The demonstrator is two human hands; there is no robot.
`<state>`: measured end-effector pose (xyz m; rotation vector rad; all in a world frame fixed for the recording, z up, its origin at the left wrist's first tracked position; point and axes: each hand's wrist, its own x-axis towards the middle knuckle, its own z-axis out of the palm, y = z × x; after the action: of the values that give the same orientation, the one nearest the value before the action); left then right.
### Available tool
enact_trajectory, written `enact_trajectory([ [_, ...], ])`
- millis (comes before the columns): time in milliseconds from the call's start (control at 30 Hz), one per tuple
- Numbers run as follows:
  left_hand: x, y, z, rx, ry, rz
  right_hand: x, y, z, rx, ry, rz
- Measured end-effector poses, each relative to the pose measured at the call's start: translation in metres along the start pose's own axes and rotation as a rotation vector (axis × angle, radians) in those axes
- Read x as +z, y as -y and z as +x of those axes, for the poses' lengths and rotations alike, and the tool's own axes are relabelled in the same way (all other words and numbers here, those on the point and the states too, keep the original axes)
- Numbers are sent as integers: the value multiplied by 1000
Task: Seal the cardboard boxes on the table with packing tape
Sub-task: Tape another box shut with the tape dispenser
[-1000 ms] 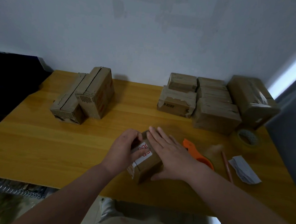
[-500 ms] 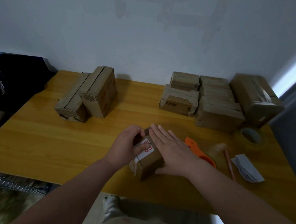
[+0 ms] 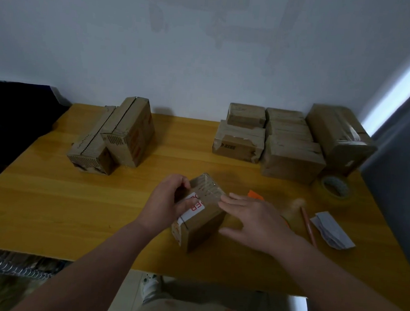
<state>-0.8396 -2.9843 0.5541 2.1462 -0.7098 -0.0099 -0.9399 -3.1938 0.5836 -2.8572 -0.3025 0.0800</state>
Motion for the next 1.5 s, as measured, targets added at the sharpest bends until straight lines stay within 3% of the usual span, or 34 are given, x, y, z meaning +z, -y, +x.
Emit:
enact_trajectory([
  [100, -4, -1, 0, -118, 21, -71, -6, 2, 5, 89, -164, 16],
  [167, -9, -1, 0, -234, 20, -83, -8, 2, 15, 140, -180, 36],
  [233, -18, 0, 3, -353, 44, -88, -8, 1, 27, 216, -57, 145],
  [400, -40, 11, 8, -572, 224, -437, 2, 8, 62, 252, 213, 445],
  [500, -52, 23, 14, -600, 257, -500, 7, 18, 84, 212, 307, 601],
  [833, -88, 52, 85, -499, 245, -614, -15, 16, 165, 145, 120, 562],
  [933, -92, 65, 109, -452, 292, -521, -22, 16, 185, 161, 76, 452],
  [1033, -90, 77, 132, -366, 284, -161, -25, 19, 201, 202, 15, 248],
  [1100, -91, 82, 143, -306, 197, 75, -22, 19, 212, 252, 12, 36],
  [1200, -102, 97, 153, -251, 64, 241, -12, 9, 223, 304, 77, -218],
  [1333, -118, 123, 159, -198, 28, 463, 3, -6, 229, 420, 153, -340],
  [1500, -127, 149, 166, -289, 153, 619, 13, -13, 235, 545, 210, -357],
])
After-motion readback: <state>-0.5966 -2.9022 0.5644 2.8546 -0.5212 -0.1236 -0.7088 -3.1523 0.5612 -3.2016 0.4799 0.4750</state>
